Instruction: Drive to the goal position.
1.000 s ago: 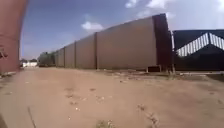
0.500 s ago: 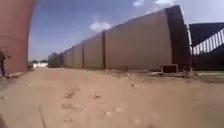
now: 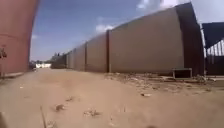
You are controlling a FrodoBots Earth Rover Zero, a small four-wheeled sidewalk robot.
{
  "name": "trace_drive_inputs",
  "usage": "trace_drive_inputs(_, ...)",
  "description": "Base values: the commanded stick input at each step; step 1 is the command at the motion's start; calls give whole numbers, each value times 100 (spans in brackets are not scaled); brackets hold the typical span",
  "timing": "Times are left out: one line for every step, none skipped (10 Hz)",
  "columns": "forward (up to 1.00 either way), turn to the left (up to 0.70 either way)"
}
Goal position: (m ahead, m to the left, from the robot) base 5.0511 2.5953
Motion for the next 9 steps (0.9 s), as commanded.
trace_drive_inputs(100, 27)
trace_drive_inputs(100, 0)
trace_drive_inputs(100, 0)
trace_drive_inputs(100, 0)
trace_drive_inputs(100, 0)
trace_drive_inputs(100, 0)
trace_drive_inputs(100, 0)
trace_drive_inputs(100, 0)
trace_drive_inputs(100, 0)
